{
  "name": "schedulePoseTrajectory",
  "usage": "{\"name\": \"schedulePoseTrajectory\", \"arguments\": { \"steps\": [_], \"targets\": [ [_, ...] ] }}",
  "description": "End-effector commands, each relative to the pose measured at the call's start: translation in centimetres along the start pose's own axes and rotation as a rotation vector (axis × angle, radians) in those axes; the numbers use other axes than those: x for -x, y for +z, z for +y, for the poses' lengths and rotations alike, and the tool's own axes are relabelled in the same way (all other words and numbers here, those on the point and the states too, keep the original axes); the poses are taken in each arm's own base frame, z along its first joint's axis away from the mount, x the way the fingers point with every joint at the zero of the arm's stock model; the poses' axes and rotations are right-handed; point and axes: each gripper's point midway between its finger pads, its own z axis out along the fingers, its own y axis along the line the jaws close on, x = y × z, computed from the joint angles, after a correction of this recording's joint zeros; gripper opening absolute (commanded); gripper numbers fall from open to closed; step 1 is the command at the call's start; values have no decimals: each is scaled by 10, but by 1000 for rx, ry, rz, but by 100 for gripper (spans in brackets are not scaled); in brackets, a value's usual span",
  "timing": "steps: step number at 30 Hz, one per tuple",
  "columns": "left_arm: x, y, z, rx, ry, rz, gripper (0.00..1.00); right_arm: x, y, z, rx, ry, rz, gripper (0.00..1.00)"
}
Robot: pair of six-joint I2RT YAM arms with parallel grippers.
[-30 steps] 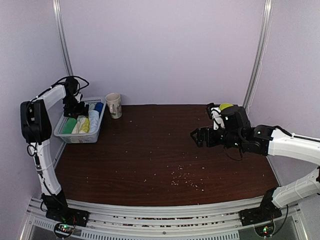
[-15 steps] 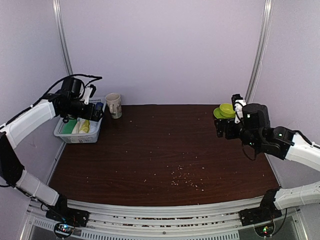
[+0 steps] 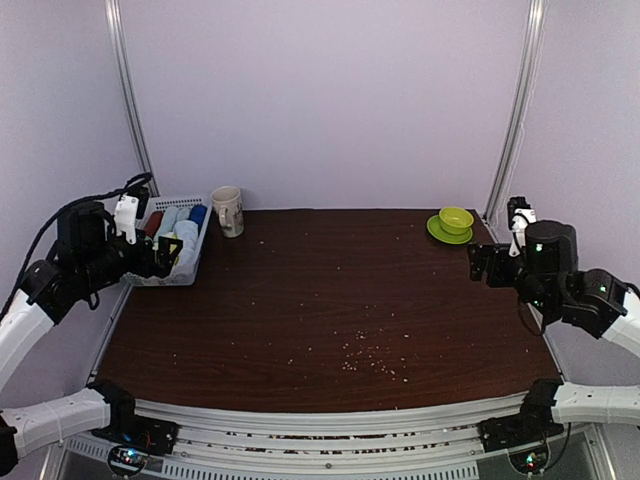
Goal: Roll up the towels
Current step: Reset both arms
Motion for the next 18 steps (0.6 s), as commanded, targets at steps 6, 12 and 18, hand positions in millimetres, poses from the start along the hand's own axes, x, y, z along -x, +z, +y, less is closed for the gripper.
{"name": "schedulePoseTrajectory", "arguments": {
  "steps": [6, 12, 18],
  "targets": [
    [-8, -3, 6, 29, -7, -30, 98, 12, -26, -19, 28, 70, -91, 100],
    [-5, -9, 10, 53, -9, -55, 98, 18, -37, -25, 40, 90, -116, 100],
    [0, -18, 17, 90, -21, -94, 98, 19, -44, -25, 74, 92, -132, 100]
  ]
}}
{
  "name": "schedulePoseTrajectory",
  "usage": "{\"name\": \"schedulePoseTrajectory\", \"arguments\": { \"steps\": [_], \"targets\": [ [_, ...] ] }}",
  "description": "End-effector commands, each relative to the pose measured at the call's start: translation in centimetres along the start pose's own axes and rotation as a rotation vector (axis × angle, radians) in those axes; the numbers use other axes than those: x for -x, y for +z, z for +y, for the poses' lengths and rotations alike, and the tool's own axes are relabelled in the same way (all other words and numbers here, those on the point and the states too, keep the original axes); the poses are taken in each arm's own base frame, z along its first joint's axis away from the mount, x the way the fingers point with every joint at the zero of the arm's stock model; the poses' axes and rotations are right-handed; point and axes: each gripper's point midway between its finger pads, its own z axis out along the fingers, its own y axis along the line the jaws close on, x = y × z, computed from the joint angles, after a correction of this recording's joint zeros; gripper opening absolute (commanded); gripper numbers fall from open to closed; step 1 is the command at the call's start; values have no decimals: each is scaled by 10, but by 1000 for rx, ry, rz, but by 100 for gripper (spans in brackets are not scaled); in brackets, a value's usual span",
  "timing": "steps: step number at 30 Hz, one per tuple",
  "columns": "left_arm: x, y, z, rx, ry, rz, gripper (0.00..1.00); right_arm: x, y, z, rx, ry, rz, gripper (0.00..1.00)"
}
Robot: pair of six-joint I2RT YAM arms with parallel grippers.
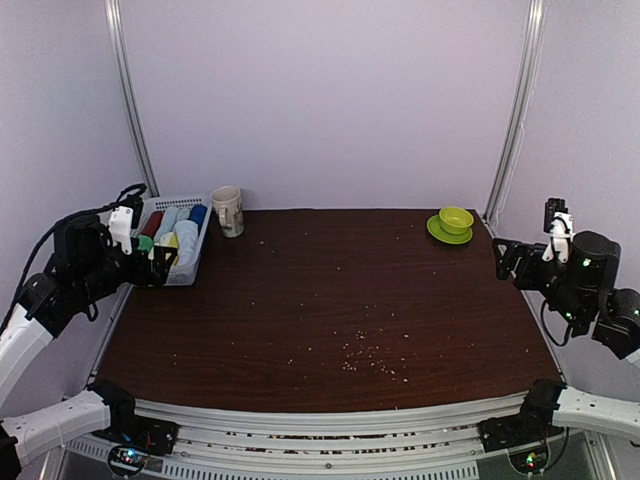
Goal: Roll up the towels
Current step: Reset both arms
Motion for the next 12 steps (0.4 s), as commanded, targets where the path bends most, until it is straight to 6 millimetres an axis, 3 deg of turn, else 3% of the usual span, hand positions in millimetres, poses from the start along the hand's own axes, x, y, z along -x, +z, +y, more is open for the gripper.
{"name": "schedulePoseTrajectory", "arguments": {
  "steps": [1, 12],
  "targets": [
    [13, -5, 7, 36, -19, -71, 98, -1, -5, -1, 29, -3, -11, 100],
    [9, 1, 5, 29, -14, -52, 98, 0, -10, -3, 49, 20, -40, 100]
  ]
}}
